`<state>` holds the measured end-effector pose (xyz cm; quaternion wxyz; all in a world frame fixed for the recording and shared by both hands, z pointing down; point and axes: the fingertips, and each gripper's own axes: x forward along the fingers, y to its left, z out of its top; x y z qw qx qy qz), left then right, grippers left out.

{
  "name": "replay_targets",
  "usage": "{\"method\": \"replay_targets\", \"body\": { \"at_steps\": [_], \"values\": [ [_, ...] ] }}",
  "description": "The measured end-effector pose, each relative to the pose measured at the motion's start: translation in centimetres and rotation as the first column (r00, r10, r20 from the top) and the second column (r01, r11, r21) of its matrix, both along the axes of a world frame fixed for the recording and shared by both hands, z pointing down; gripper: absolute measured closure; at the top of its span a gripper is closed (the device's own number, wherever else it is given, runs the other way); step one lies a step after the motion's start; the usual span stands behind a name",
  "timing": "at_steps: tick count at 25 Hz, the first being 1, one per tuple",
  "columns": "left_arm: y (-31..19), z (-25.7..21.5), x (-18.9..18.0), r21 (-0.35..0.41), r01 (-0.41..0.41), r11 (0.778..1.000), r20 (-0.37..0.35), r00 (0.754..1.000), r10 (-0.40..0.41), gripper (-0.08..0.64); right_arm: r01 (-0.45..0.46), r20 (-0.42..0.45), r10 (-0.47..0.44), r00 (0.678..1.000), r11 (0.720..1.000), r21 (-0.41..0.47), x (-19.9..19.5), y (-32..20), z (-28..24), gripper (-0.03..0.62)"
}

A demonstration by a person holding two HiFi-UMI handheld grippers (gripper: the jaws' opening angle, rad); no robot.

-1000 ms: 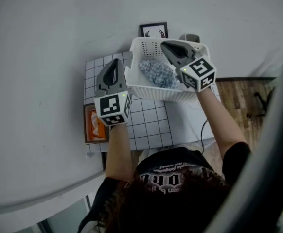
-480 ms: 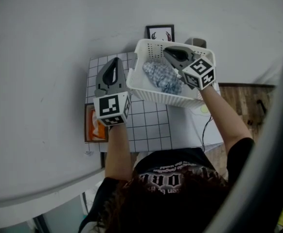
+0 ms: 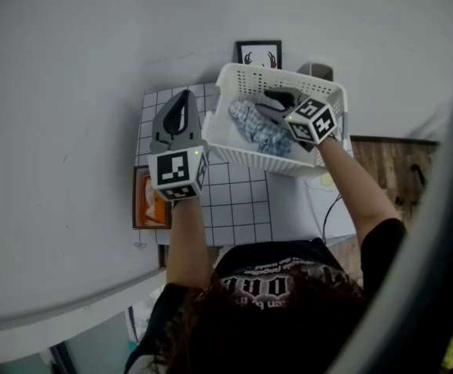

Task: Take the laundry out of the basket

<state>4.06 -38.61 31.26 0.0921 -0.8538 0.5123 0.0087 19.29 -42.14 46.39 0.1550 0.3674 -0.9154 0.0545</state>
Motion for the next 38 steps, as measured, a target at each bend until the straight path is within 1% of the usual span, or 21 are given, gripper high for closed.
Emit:
{"method": "replay_targets", "body": {
  "at_steps": [3,7,11,17,20,25,27,32,36,37,38],
  "values": [
    [0.0,0.4,0.2,-0.008,0.003,1.000,0.005,1.000,-0.003,0.558,0.009,-0.021,-0.011,1.000,0.999,-0.050,0.2,-0.3,1.7,0.362],
    [-0.1,0.4,0.3,-0.009,0.006,1.000,0.010,1.000,-0.006,0.558,0.021,-0.051,-0.026,0.998,0.996,-0.092,0.3,-0.6,3.5,0.302],
    [-0.1,0.6,0.0,-0.010,0.014,1.000,0.014,1.000,-0.014,0.558,0.019,-0.066,-0.030,0.997,0.987,-0.159,0.2,-0.9,5.8,0.222],
    [-0.3,1.1,-0.1,-0.020,0.020,1.000,0.024,1.000,-0.020,0.558,0.006,-0.103,-0.034,0.994,0.964,-0.266,0.3,-0.6,9.5,0.177],
    [-0.3,1.4,-0.1,-0.029,0.012,1.000,0.033,0.999,-0.011,0.558,0.011,-0.141,-0.059,0.988,0.948,-0.317,0.5,0.0,11.5,0.166],
    [-0.5,1.7,-0.5,-0.032,0.012,0.999,0.042,0.999,-0.011,0.558,-0.007,-0.164,-0.059,0.985,0.927,-0.375,1.4,0.2,13.6,0.163],
    [-0.4,1.8,-0.5,-0.031,0.017,0.999,0.047,0.999,-0.015,0.558,-0.006,-0.160,-0.062,0.985,0.919,-0.395,1.4,0.5,14.3,0.163],
    [-0.5,2.7,-0.7,-0.054,0.024,0.998,0.056,0.998,-0.021,0.558,0.012,-0.165,-0.085,0.983,0.916,-0.402,1.0,0.7,14.8,0.166],
    [-0.4,2.5,-0.5,-0.045,0.019,0.999,0.052,0.999,-0.017,0.558,0.018,-0.182,-0.099,0.978,0.916,-0.400,1.2,0.7,15.1,0.170],
    [-0.4,2.4,-0.4,-0.042,0.020,0.999,0.048,0.999,-0.018,0.558,0.020,-0.192,-0.105,0.976,0.915,-0.402,1.3,0.7,15.1,0.180],
    [-0.3,2.4,-0.4,-0.040,0.021,0.999,0.046,0.999,-0.019,0.558,0.020,-0.204,-0.111,0.973,0.914,-0.405,1.3,0.7,15.1,0.206]
  ]
}}
